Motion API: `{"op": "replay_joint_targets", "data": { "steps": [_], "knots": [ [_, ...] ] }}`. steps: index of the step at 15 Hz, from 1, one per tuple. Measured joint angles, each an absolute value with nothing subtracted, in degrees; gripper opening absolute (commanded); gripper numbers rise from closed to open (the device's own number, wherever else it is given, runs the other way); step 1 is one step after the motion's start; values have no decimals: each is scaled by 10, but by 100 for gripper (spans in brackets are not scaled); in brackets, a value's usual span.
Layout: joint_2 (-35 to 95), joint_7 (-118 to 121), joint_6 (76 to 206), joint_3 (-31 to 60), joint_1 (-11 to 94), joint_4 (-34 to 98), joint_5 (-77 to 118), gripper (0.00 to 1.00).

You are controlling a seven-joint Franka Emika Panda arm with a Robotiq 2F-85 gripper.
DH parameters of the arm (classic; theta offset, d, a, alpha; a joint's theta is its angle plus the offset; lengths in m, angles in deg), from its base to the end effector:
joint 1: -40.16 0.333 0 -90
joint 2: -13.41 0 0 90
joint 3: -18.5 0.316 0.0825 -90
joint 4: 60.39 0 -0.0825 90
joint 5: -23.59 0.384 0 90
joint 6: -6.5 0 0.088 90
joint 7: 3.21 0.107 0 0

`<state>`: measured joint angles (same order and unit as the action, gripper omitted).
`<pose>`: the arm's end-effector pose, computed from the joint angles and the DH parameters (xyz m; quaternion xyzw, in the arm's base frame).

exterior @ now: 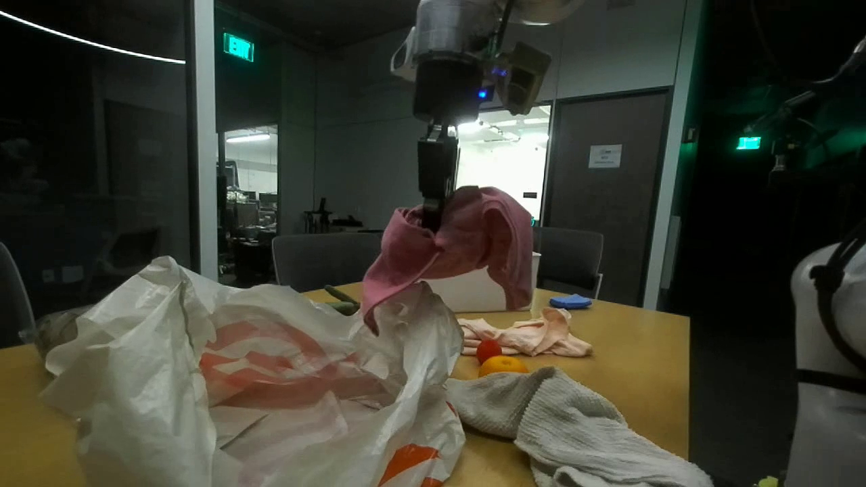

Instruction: Put the peach and pink t-shirts in the plastic bag.

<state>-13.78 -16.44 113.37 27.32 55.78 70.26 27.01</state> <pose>0.3748 0.1835 0.5384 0.9509 0.3082 0.0280 0.0038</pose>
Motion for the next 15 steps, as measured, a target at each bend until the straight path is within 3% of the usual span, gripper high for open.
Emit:
{"op": "replay_joint_targets", "data": {
  "steps": [15],
  "knots": [
    [-27, -221, 1094, 382, 621, 589, 198, 7]
  ]
}}
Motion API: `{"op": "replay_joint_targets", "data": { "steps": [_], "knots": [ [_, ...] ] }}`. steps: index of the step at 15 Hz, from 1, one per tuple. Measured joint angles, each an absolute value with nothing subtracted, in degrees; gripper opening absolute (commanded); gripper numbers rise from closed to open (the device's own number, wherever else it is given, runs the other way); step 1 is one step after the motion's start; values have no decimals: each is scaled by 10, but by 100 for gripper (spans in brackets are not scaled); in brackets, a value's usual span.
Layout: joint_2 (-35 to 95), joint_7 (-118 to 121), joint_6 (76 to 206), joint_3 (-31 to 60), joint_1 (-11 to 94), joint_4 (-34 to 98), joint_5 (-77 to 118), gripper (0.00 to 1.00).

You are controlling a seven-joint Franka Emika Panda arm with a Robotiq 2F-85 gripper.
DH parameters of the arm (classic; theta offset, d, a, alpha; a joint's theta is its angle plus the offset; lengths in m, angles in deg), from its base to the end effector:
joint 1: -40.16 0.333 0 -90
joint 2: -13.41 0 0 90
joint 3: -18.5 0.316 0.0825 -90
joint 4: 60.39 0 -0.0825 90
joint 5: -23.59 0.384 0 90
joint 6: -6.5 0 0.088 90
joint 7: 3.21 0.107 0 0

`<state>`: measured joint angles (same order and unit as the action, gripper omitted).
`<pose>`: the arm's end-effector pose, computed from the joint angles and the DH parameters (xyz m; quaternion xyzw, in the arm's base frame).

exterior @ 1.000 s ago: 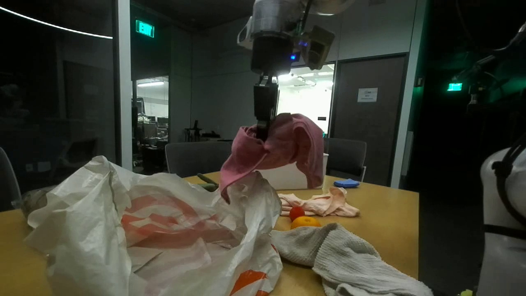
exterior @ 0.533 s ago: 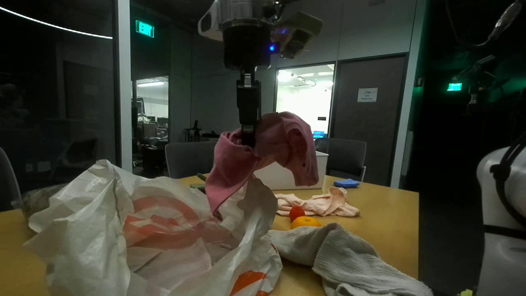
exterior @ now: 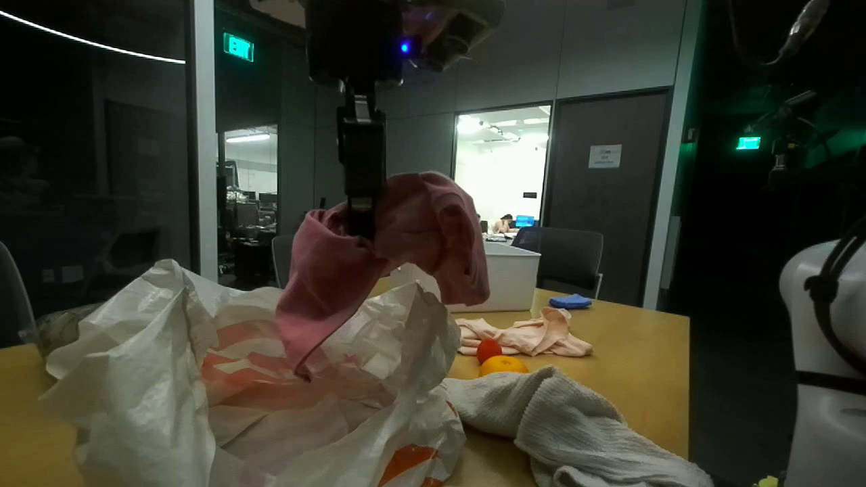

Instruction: Put the peach and pink t-shirts in the plastic bag.

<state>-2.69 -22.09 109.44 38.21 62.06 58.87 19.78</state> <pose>0.3504 0.3214 0.5374 0.8606 0.5030 0.0052 0.0796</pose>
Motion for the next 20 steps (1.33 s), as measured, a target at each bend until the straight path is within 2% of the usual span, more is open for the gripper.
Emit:
{"op": "replay_joint_targets", "data": {
  "steps": [14, 20],
  "knots": [
    [143, -227, 1123, 418, 631, 503, 180, 7],
    [175, -229, 1136, 414, 630, 465, 122, 8]
  ]
}}
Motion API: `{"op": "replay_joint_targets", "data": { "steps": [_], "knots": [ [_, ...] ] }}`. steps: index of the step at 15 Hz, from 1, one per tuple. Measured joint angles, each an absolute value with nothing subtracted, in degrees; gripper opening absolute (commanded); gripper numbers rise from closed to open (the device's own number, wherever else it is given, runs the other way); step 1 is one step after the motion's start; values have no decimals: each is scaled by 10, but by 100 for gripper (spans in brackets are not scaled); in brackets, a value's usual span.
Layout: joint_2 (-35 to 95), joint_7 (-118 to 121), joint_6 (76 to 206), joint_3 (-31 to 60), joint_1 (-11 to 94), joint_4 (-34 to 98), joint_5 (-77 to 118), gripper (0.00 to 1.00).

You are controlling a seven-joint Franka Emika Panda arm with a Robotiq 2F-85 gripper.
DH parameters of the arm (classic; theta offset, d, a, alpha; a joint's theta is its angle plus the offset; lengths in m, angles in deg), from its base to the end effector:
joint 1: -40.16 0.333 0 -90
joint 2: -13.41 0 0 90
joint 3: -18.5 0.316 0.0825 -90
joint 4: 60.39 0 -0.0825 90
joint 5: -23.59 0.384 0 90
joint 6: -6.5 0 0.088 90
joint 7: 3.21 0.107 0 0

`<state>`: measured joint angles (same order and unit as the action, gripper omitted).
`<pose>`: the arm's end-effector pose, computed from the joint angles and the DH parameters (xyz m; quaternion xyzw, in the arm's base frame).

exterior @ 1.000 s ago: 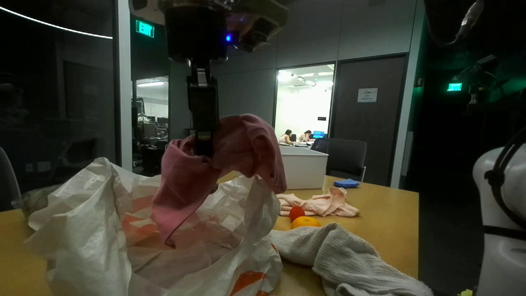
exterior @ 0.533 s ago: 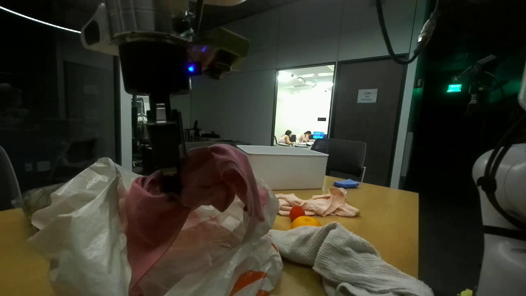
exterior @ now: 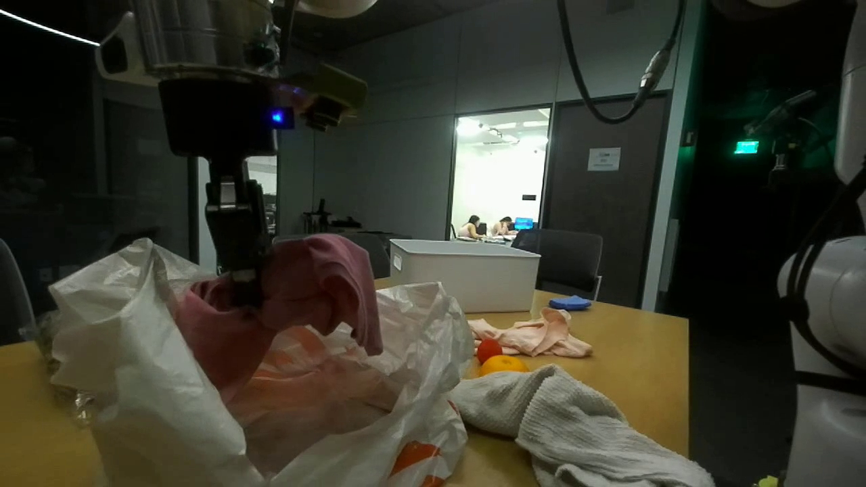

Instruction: Put the peach and pink t-shirts in the plastic bag.

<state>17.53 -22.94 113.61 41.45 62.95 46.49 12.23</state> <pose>0.4141 0.3970 0.4731 0.8204 0.5654 -0.0118 0.0845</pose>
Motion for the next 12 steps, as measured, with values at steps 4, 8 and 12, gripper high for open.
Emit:
{"op": "replay_joint_targets", "data": {
  "steps": [4, 8, 12],
  "knots": [
    [182, -248, 1134, 397, 612, 463, 143, 8],
    [201, -292, 1129, 375, 583, 464, 212, 7],
    [225, -291, 1130, 365, 566, 487, 256, 9]
  ]
}}
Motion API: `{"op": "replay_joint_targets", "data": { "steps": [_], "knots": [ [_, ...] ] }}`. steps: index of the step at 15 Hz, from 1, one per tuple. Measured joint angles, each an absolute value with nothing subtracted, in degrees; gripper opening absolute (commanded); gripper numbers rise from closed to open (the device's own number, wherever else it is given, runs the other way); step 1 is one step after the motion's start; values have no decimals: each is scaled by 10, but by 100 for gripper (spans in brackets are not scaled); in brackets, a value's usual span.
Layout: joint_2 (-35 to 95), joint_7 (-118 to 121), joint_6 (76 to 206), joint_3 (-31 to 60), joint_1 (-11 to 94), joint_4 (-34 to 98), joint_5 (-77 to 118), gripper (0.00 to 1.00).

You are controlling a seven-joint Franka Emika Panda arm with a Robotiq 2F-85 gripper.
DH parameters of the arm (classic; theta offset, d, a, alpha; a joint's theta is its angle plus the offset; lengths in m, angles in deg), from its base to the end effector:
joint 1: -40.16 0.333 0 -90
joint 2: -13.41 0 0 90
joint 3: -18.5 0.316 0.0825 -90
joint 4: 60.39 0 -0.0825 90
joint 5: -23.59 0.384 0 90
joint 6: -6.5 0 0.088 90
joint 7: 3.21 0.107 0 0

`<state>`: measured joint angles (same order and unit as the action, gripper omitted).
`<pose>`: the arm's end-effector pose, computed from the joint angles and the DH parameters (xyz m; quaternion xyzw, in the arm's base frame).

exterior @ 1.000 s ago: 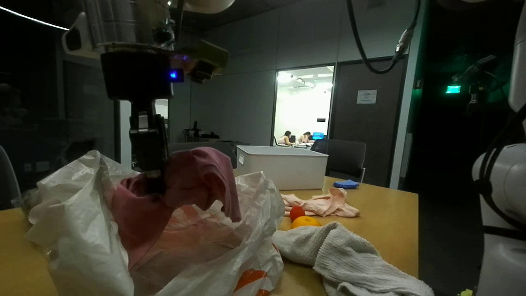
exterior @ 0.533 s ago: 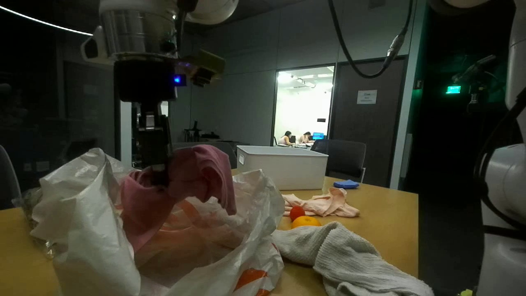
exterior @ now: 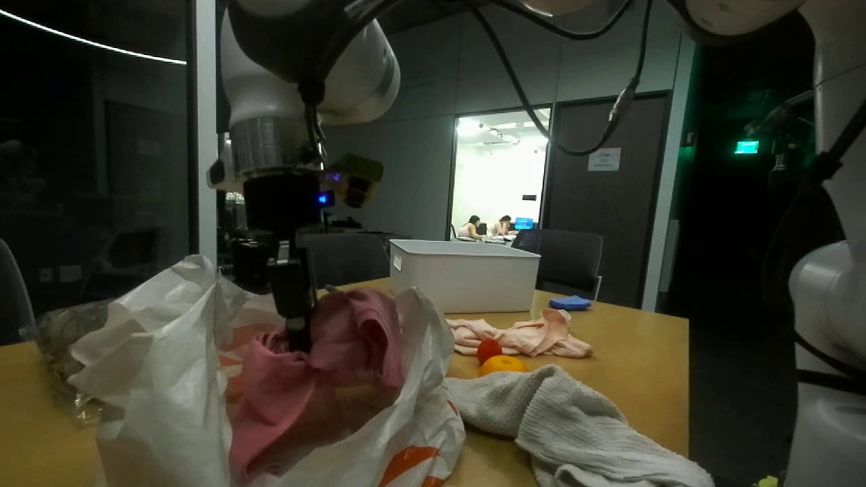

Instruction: Put the peach and pink t-shirts in the plastic bag.

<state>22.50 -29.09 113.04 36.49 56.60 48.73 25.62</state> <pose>0.4741 0.3215 0.4051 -0.8629 -0.4942 0.1007 0.0335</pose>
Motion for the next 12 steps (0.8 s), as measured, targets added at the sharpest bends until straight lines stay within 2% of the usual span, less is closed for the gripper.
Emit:
{"op": "replay_joint_targets", "data": {
  "steps": [4, 5, 6, 12],
  "knots": [
    [230, -254, 1180, 364, 567, 553, 257, 8],
    [231, -246, 1203, 365, 567, 570, 257, 36],
    [232, -237, 1228, 364, 567, 585, 257, 37],
    [230, -172, 1269, 364, 570, 614, 225, 82]
  ]
}}
